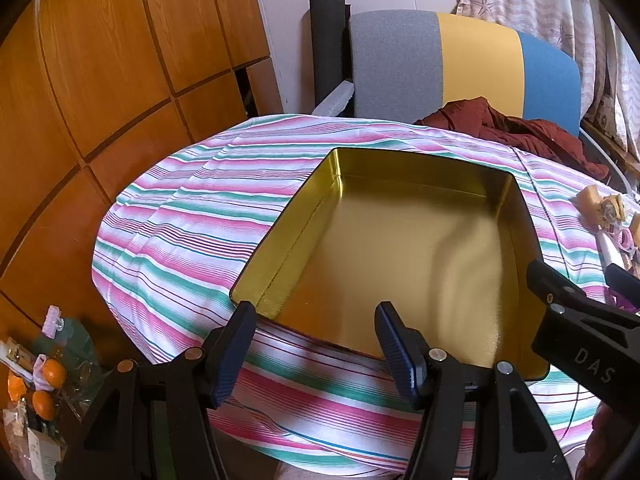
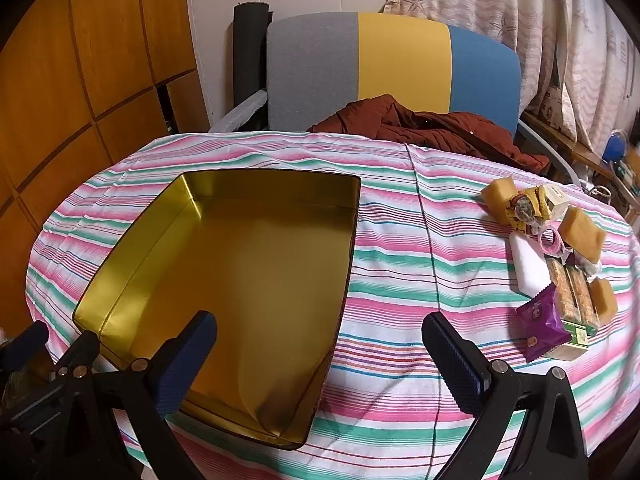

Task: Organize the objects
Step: 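Move both tools from the gold tray toward the pile of items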

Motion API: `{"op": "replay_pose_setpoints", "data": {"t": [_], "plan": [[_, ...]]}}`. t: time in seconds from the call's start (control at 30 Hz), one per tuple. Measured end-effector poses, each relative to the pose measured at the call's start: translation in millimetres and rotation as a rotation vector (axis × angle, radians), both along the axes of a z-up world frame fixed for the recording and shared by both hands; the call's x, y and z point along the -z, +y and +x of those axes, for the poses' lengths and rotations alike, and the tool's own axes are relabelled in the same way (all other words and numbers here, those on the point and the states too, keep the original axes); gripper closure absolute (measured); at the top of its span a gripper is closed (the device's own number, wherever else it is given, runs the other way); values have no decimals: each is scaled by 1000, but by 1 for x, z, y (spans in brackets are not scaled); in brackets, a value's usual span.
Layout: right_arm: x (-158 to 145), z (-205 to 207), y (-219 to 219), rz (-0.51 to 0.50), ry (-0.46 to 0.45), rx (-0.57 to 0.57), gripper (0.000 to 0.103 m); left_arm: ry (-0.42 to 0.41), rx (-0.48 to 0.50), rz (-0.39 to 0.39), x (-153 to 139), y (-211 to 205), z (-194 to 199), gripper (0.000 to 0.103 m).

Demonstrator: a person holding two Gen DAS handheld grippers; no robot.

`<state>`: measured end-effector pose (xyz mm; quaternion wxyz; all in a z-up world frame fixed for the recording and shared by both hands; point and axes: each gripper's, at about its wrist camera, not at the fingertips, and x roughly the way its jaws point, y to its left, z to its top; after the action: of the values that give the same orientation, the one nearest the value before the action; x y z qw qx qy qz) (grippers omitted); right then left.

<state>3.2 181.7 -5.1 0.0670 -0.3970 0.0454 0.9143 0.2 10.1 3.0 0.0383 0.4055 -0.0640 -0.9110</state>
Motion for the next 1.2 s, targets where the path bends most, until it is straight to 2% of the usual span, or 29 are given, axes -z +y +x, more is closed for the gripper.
{"op": "replay_pose_setpoints", "data": {"t": [0.8, 1.0, 1.2], "plan": [[-7, 14, 23, 6, 19, 49, 0, 5, 24, -47, -1, 17, 8, 40], [-10, 22, 42, 15, 29, 86, 0, -1, 49, -58, 1, 27, 11, 40], [-12, 33, 76, 13, 40, 134, 0, -20, 102, -37, 3, 46, 14, 40]]}}
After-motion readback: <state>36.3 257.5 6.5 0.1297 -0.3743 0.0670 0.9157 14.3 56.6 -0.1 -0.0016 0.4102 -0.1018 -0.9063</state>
